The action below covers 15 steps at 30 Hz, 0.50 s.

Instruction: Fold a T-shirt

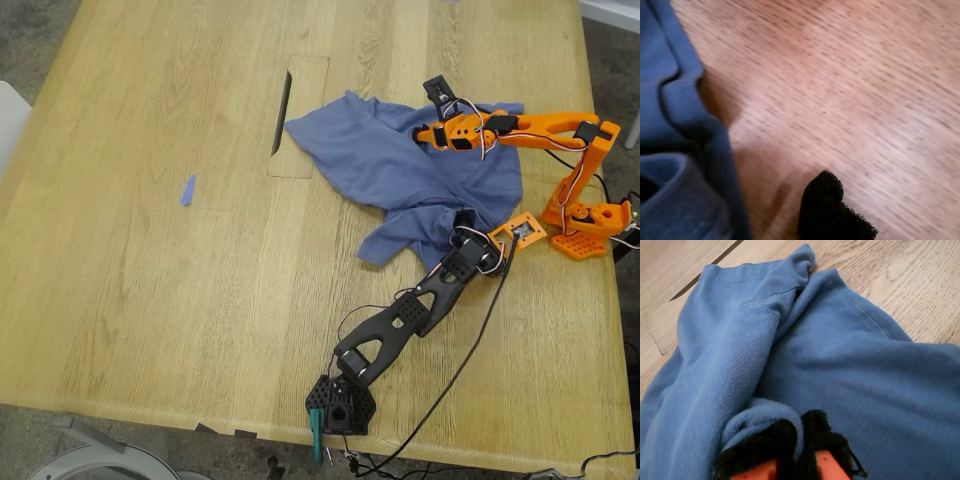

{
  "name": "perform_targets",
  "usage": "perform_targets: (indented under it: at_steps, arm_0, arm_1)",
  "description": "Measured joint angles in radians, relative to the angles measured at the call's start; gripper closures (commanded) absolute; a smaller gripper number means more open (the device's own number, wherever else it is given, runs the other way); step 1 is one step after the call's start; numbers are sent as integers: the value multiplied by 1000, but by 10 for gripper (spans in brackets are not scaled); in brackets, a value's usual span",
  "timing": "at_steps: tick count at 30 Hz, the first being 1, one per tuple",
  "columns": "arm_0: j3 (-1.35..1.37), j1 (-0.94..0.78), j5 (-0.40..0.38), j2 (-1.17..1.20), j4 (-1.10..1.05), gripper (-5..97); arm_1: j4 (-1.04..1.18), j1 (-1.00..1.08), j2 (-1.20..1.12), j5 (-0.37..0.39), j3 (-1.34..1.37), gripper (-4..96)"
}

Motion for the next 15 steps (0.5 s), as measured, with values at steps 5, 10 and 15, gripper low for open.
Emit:
perform_targets:
  at_steps: [5,10,15]
  arm_0:
    - [-2,-34,51,-15,0,339]
    - [-2,-54,110,-31,0,385]
    - [-2,-83,173,-52,-2,503]
  arm_1:
    - [0,-3,-9,2,-2,915]
    - [0,-5,-12,2,-5,915]
    - [0,-5,-12,2,-5,915]
